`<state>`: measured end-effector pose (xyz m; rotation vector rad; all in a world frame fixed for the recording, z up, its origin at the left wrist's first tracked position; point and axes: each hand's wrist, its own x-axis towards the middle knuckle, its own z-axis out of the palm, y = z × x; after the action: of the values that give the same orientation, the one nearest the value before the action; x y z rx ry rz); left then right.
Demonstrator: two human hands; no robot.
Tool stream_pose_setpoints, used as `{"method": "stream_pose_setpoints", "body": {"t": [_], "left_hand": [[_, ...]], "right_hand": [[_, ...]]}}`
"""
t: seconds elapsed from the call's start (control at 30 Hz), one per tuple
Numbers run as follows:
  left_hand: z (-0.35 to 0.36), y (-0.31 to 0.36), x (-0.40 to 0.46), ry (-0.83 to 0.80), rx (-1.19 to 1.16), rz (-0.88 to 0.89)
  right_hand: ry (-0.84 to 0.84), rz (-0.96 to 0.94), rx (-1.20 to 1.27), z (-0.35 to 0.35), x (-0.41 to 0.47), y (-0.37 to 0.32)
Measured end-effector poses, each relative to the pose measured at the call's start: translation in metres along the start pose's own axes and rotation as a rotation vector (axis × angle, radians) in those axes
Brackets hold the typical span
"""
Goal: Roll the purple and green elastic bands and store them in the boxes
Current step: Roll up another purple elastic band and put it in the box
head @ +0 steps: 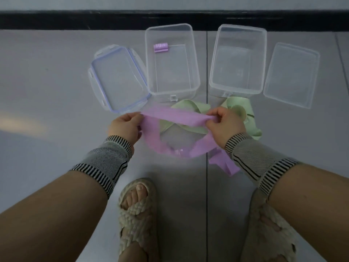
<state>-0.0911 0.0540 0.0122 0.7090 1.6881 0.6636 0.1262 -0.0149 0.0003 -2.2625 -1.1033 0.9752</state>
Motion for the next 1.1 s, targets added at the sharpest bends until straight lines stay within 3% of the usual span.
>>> {"method": "stream_pose_setpoints", "body": {"t": [0.1,0.2,0.27,0.43,0.57,0.67,0.77,0.87,0.97,1.03,1.1], "left_hand": [[0.002,-0.022,0.01,-0.021,0.461,-0.012],[0.007,-0.033,0.009,0.039,0.746,0.26],[0.013,-0.04,0.007,-0.009,0.846,0.349],[0.022,-0.063,0.004,-0.045,1.13,0.255],[0.024,-0.073,0.011,-0.075,1.208,0.184],[0.028,-0.069,0.008,-0.102,1.09,0.157],[0.032,-0.046,-0.005,-0.157,0.771,0.246],[0.03,-0.002,-0.031,-0.348,0.375,0.299],[0.019,0.036,-0.048,-0.512,-0.013,0.191],[0.009,0.048,-0.046,-0.503,-0.114,0.164],[-0.003,0.046,-0.032,-0.379,-0.078,0.17]], "right_hand": [[-0.006,-0.033,-0.188,0.015,-0.006,0.01],[0.083,-0.189,-0.281,0.021,-0.012,0.012],[0.048,-0.268,-0.335,0.024,-0.013,0.01],[-0.15,-0.252,-0.354,0.037,-0.019,0.011],[-0.221,-0.217,-0.348,0.041,-0.019,0.014],[-0.22,-0.2,-0.299,0.04,-0.019,0.013],[-0.166,-0.173,-0.174,0.035,-0.016,0.006],[-0.04,-0.157,-0.025,0.025,-0.011,-0.005],[0.014,-0.133,0.052,0.015,-0.009,-0.012],[0.039,-0.117,0.071,0.01,-0.009,-0.013],[0.053,-0.106,0.067,0.009,-0.01,-0.009]]}}
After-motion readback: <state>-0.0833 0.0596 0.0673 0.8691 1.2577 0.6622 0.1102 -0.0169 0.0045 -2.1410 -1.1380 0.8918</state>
